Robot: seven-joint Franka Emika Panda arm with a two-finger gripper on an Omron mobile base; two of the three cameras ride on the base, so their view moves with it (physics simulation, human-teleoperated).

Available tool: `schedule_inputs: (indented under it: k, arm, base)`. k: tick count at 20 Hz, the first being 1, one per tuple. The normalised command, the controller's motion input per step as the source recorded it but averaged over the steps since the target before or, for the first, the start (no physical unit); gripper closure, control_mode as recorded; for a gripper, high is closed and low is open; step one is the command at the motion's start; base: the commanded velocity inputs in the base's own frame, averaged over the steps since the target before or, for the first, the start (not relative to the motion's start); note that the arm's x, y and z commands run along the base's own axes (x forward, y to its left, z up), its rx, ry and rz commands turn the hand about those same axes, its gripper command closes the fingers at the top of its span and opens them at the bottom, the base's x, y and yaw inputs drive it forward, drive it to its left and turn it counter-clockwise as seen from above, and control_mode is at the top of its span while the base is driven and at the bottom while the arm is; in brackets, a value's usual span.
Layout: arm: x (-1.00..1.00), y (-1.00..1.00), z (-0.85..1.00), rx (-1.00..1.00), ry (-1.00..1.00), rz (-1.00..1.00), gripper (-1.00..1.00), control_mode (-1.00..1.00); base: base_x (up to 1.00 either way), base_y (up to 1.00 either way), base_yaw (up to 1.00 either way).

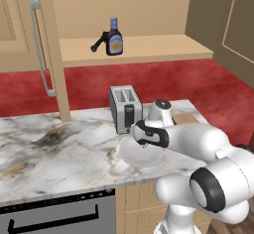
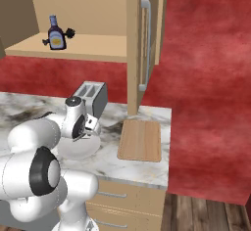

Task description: Pick the fish from the plate and place it on the cutting board. Then pick the condiment bottle from the cabinet and place it next to the cutting board.

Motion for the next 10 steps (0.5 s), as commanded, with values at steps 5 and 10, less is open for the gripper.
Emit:
schedule_inputs:
  k: [5, 10]
  arm:
    - [0.00, -0.38, 0.02, -0.04, 0.06, -0.05, 1.00, -1.00]
    - [0.00, -0.37, 0.09, -0.01, 0.05, -0.05, 1.00, -1.00]
  base:
    - [0.00, 0.00, 0.00]
    - [0.00, 0.00, 0.00]
